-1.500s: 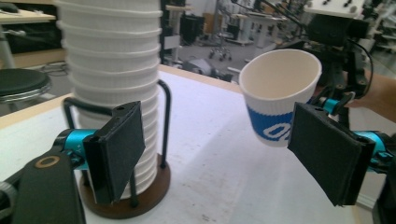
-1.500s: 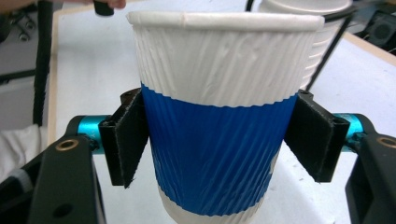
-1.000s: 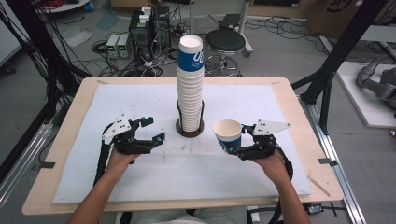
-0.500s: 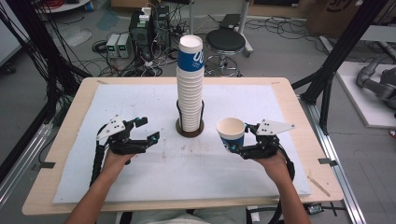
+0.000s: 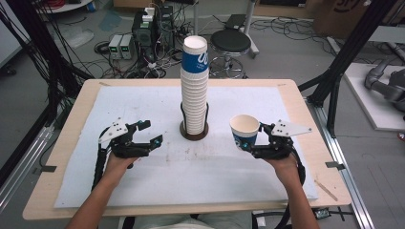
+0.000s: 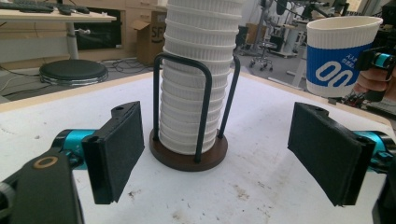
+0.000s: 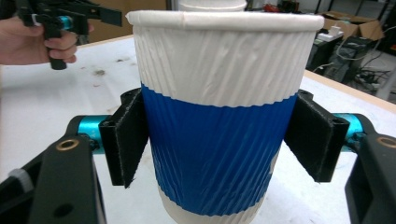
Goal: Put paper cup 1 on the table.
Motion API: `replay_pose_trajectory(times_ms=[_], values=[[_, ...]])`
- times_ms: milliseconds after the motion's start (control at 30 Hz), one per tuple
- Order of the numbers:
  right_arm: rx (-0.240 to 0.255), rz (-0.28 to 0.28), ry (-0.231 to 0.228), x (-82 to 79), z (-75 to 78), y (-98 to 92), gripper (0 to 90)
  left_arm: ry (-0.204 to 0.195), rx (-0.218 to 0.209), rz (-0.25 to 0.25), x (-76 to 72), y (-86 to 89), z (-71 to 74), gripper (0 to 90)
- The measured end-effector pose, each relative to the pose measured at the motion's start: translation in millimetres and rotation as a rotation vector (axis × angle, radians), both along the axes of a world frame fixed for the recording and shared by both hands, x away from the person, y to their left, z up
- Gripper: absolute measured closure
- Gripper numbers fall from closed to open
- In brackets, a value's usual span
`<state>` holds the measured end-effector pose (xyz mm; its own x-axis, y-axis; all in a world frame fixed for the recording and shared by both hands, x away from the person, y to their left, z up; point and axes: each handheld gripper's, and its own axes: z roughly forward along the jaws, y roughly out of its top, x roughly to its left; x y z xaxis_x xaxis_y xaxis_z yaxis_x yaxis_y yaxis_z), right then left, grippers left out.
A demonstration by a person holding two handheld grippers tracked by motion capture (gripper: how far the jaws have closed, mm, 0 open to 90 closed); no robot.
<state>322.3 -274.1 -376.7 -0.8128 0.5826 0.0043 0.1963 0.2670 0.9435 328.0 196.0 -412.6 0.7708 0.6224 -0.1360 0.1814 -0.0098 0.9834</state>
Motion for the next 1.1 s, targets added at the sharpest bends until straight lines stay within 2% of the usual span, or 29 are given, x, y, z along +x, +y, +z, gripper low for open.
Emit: replay_pose_trajectory(times_ms=[233,533,900,1100], values=[[0.019,-0.053,-0.013,6.4,-3.2,-7.4,27.6,-0.002,0.010,0.010,-0.6,0.4,-1.1,18.2],[0.042,-0.185,-0.015,29.6,-12.9,-15.7,27.6,0.001,0.012,0.013,1.1,0.1,-2.8,18.2],[0.099,-0.269,0.032,50.4,-25.8,-25.3,27.6,0.005,0.018,0.018,0.9,-0.3,-4.7,18.1],[0.081,-0.307,0.071,61.5,-36.1,-25.7,27.6,0.005,0.020,0.011,0.5,-1.5,-5.2,18.1]])
